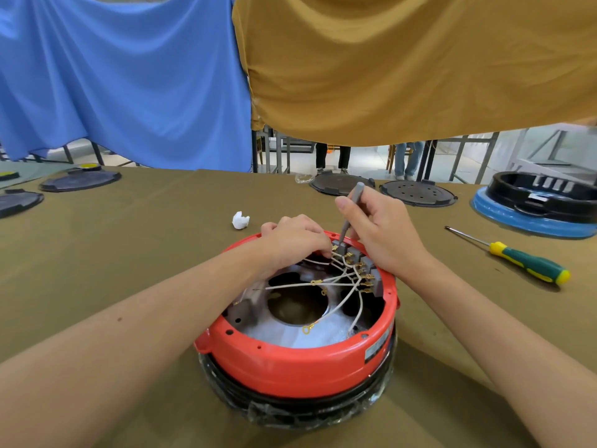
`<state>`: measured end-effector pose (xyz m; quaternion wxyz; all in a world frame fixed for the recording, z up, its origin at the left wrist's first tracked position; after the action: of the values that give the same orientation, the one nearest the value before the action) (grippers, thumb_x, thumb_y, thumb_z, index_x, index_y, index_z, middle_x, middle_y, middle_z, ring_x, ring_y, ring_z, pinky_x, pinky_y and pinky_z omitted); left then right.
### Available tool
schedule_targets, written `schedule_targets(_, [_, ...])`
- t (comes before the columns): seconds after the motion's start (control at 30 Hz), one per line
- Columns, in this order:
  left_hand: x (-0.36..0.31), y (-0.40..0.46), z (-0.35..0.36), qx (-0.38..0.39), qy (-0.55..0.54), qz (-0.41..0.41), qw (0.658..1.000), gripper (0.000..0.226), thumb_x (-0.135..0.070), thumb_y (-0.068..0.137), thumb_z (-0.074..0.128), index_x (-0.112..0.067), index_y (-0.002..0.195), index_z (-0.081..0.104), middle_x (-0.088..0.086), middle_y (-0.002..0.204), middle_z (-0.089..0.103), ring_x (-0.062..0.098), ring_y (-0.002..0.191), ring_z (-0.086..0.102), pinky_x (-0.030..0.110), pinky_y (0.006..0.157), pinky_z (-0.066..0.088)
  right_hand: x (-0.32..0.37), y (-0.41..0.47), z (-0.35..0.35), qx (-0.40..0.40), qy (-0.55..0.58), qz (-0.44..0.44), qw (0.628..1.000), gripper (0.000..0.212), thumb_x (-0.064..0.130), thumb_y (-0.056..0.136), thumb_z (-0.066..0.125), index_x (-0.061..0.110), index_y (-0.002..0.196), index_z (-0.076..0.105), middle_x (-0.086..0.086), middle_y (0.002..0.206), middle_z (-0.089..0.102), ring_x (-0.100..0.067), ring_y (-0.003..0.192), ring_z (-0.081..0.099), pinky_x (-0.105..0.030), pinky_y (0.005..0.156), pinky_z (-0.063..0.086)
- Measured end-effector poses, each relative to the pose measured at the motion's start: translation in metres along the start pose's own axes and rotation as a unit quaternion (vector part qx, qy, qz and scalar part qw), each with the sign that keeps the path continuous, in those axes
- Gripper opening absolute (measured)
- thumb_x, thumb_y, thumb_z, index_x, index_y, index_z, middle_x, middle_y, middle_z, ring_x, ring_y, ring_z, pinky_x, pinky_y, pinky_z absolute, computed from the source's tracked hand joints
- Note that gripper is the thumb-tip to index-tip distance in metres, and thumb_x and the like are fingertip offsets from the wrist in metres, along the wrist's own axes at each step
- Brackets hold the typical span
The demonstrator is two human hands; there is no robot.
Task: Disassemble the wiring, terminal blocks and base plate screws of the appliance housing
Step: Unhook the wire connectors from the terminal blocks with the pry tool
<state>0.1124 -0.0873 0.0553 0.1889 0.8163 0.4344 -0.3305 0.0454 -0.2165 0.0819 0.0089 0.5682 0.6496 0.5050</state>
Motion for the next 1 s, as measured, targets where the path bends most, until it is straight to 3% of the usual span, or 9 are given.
schedule_targets(0.23, [0.000, 0.001, 0.001, 0.000, 0.003, -0.002, 1.000, 0.017, -0.029, 0.080, 0.065, -0.016, 0.084, 0.075, -0.008, 0.118, 0.058, 0.005, 0.091, 0.031, 0.036, 0.086, 0.018, -0.010, 0.006, 0.003, -0.004, 0.044, 0.070, 0.997, 0.037, 0.031, 0.103, 0.052, 0.002, 0.081, 0.059, -0.014, 0.066, 0.061, -0.030, 0.060, 0.057, -0.049, 0.067, 0.054])
schedule_targets(0.33, [0.000, 0.001, 0.001, 0.005, -0.001, -0.002, 1.000, 0.017, -0.029, 0.080, 0.065, -0.014, 0.083, 0.074, -0.010, 0.118, 0.057, -0.006, 0.089, 0.028, 0.034, 0.084, 0.016, -0.023, 0.006, 0.005, -0.014, 0.080, 0.116, 0.990, 0.038, 0.030, 0.103, 0.053, 0.002, 0.078, 0.058, 0.002, 0.055, 0.056, -0.012, 0.051, 0.052, -0.040, 0.059, 0.051])
schedule_targets(0.43, [0.000, 0.000, 0.001, 0.002, -0.002, -0.001, 1.000, 0.018, -0.028, 0.080, 0.065, -0.013, 0.082, 0.074, -0.012, 0.117, 0.057, 0.005, 0.089, 0.030, 0.034, 0.084, 0.016, -0.031, 0.005, 0.007, -0.025, 0.106, 0.144, 0.984, 0.037, 0.030, 0.103, 0.052, 0.006, 0.075, 0.057, 0.007, 0.050, 0.054, -0.006, 0.046, 0.049, -0.023, 0.051, 0.044])
schedule_targets(0.5, [0.000, 0.000, 0.001, 0.000, -0.004, 0.003, 1.000, 0.017, -0.028, 0.080, 0.065, -0.013, 0.082, 0.074, -0.012, 0.117, 0.057, 0.008, 0.089, 0.029, 0.034, 0.083, 0.016, -0.033, 0.005, 0.008, -0.025, 0.108, 0.146, 0.983, 0.036, 0.031, 0.103, 0.052, 0.007, 0.076, 0.058, 0.006, 0.050, 0.055, -0.006, 0.045, 0.049, -0.018, 0.049, 0.042])
schedule_targets(0.7, [-0.001, 0.001, 0.001, -0.003, -0.005, 0.003, 1.000, 0.017, -0.028, 0.080, 0.065, -0.013, 0.082, 0.074, -0.012, 0.117, 0.057, 0.006, 0.091, 0.032, 0.036, 0.089, 0.020, -0.023, 0.002, 0.003, -0.032, 0.082, 0.112, 0.990, 0.038, 0.032, 0.103, 0.051, 0.003, 0.080, 0.057, -0.003, 0.060, 0.058, -0.010, 0.052, 0.053, -0.028, 0.054, 0.046])
schedule_targets(0.83, [-0.001, 0.002, 0.001, -0.006, 0.007, 0.005, 1.000, 0.018, -0.028, 0.080, 0.065, -0.012, 0.084, 0.074, -0.008, 0.117, 0.059, -0.004, 0.086, 0.030, 0.035, 0.083, 0.017, -0.009, 0.001, 0.002, -0.023, 0.048, 0.066, 0.996, 0.034, 0.032, 0.103, 0.052, 0.005, 0.082, 0.059, -0.016, 0.072, 0.065, -0.031, 0.067, 0.062, -0.044, 0.066, 0.051])
schedule_targets(1.0, [-0.002, -0.001, 0.001, -0.005, 0.005, 0.007, 1.000, 0.018, -0.027, 0.080, 0.065, -0.012, 0.083, 0.074, -0.006, 0.116, 0.061, -0.006, 0.087, 0.029, 0.034, 0.081, 0.016, -0.007, 0.003, 0.004, -0.005, 0.042, 0.071, 0.997, 0.035, 0.031, 0.103, 0.052, 0.004, 0.081, 0.058, -0.015, 0.068, 0.061, -0.031, 0.063, 0.057, -0.046, 0.065, 0.050])
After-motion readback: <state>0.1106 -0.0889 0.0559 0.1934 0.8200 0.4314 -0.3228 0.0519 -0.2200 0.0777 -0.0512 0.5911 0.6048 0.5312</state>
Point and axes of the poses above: each hand's wrist, its own y-axis towards the middle knuckle, its own z-axis out of the palm, x = y × z, the point moved 5 cm from there along y, towards the middle knuckle
